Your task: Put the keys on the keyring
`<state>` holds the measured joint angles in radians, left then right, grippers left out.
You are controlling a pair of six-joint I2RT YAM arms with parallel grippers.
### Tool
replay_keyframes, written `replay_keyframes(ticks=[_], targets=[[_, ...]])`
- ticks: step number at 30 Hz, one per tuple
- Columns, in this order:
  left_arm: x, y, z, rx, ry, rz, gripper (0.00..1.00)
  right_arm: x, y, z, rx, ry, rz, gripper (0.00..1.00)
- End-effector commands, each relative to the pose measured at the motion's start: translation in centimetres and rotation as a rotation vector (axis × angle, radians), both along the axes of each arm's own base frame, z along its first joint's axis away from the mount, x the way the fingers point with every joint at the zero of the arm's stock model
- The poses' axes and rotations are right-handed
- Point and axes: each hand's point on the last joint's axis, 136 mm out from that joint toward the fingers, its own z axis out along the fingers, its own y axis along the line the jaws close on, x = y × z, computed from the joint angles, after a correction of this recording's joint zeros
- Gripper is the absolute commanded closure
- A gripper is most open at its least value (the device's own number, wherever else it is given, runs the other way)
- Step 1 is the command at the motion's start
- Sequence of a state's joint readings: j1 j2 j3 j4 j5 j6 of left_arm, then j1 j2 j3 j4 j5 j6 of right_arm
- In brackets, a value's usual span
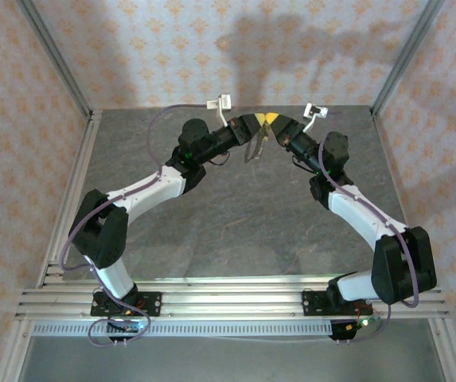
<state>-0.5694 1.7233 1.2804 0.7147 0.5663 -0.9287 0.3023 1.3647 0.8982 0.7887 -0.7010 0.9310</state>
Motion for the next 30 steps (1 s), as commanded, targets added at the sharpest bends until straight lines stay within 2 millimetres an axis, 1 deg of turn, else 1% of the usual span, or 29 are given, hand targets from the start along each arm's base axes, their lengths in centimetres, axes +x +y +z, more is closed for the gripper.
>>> replay_keyframes(ticks=[1,5,12,22,27,30], targets=[[-1.6,-0.5,3.2,-0.007,-0.082,-0.06,0.75,-1.9,1.2,1.8,-0.024,-0.069,0.082,1.0],[-1.5,-0.3,3.2,-0.014,-0.081,-0.071,0.69,-1.8,0.9,1.7,-0.028,-0.061,0.084,1.0],[-1.3,0.4,3.7,-0.041,-0.089,-0.09,0.68,-1.6,0.8,1.2,-0.041,-0.05,0.111,1.0],[-2.1,-0.1,4.2,-0.03,-0.117,-0.177,0.79,-1.2,0.9,0.2,-0.061,-0.03,0.136,1.0],[-2.3,-0.3,3.7,-0.007,-0.111,-0.202,0.8,-1.0,0.4,-0.2,-0.06,-0.02,0.121,1.0],[-2.2,0.0,3.3,0.006,-0.103,-0.201,0.82,-0.8,0.2,-0.3,-0.06,-0.017,0.116,1.0]])
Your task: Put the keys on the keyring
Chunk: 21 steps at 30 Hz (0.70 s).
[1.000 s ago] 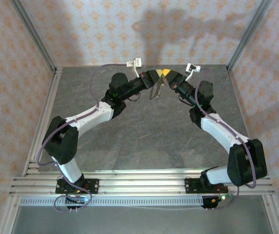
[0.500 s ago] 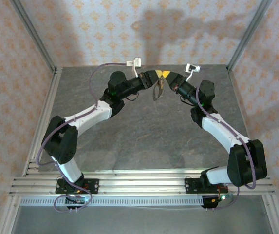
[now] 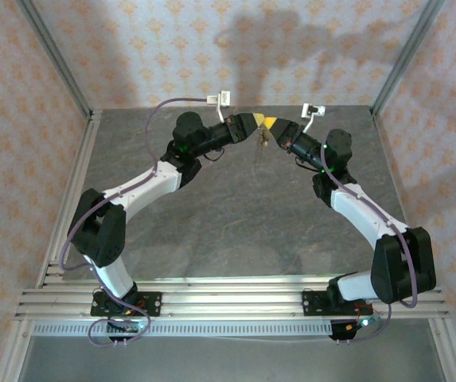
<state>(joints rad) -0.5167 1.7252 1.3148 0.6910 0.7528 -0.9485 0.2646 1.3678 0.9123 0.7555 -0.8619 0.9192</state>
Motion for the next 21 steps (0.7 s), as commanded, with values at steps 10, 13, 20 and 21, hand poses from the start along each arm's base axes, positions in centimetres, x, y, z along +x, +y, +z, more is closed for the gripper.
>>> replay_keyframes(ticks=[10,13,20,21], targets=[[-1.2,-0.3,1.7,0.007,-0.079,-0.068,0.99,0.2,-0.2,0.1,-0.011,-0.017,0.002,1.0],[-1.2,-0.5,1.4,0.02,-0.076,-0.082,1.0,0.2,-0.2,0.2,-0.01,-0.018,0.002,1.0],[-1.4,-0.9,0.7,0.052,-0.061,-0.103,0.95,0.4,-0.2,0.3,-0.008,-0.018,0.001,1.0],[-1.4,-0.9,0.7,0.055,-0.061,-0.102,0.92,0.4,-0.2,0.3,-0.009,-0.021,0.001,1.0]])
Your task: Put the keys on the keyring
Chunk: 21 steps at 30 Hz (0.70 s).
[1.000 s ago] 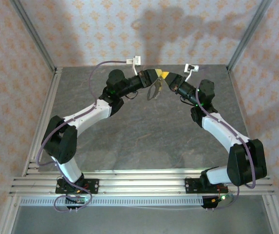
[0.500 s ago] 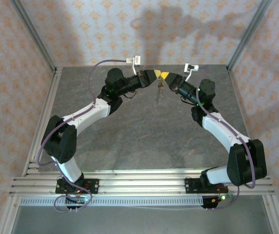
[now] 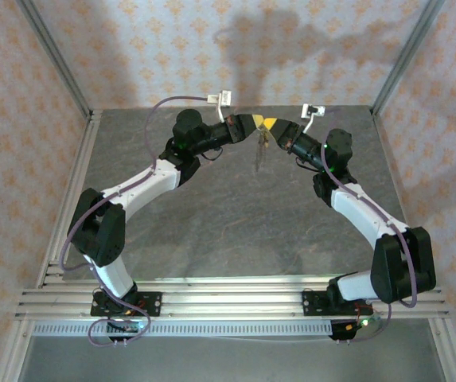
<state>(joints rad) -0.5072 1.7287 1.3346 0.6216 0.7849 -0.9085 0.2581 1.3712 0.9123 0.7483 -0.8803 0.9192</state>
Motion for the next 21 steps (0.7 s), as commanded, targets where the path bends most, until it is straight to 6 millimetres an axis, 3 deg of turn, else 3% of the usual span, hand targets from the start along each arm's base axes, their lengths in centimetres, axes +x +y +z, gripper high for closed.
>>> replay_keyframes(ticks=[1,7,10,21], targets=[[-1.5,-0.9,1.3,0.012,-0.065,-0.086,0.9,0.4,-0.2,0.5,-0.006,-0.029,-0.014,1.0],[-1.7,-0.9,1.0,0.027,-0.066,-0.089,0.79,0.5,-0.3,0.2,-0.011,-0.021,-0.023,1.0],[-1.8,-0.8,0.9,0.029,-0.068,-0.088,0.78,0.7,-0.3,0.1,-0.014,-0.019,-0.027,1.0],[-1.8,-0.4,0.7,0.033,-0.067,-0.079,0.99,0.9,-0.6,-0.6,-0.017,-0.003,-0.038,1.0]])
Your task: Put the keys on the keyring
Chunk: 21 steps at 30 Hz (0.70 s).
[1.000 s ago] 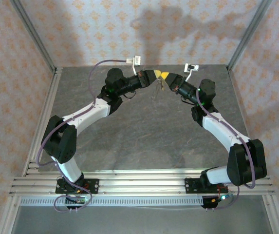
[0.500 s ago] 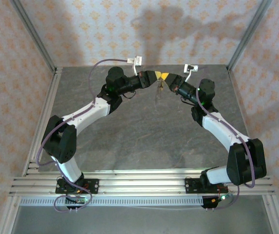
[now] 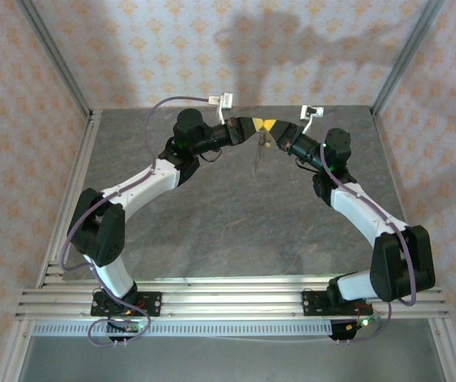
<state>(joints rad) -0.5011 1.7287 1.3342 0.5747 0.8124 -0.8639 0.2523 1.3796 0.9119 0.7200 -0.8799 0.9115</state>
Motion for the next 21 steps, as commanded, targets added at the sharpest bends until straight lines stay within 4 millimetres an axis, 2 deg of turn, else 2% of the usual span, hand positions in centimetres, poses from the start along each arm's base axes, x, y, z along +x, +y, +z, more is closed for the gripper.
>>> replay_keyframes(ticks=[1,9,12,14,18,21], targets=[[-1.7,-0.4,1.7,-0.012,-0.065,-0.067,1.0,0.5,-0.4,0.4,-0.003,-0.036,-0.029,1.0],[-1.4,-0.1,1.6,-0.018,-0.072,-0.035,1.0,0.6,-0.5,1.1,0.011,-0.038,-0.029,1.0],[-1.0,0.3,1.5,-0.016,-0.064,0.011,1.0,0.7,-1.5,1.6,0.02,-0.041,-0.068,0.72],[-0.8,0.6,1.7,-0.02,-0.063,0.039,1.0,0.7,-2.4,1.9,0.022,-0.045,-0.094,0.61],[-0.7,1.0,2.1,-0.038,-0.065,0.06,1.0,0.1,-4.3,1.8,0.007,-0.044,-0.15,0.55],[-0.4,1.2,2.1,-0.044,-0.054,0.084,1.0,-1.1,-4.6,1.3,-0.016,-0.054,-0.153,0.53]])
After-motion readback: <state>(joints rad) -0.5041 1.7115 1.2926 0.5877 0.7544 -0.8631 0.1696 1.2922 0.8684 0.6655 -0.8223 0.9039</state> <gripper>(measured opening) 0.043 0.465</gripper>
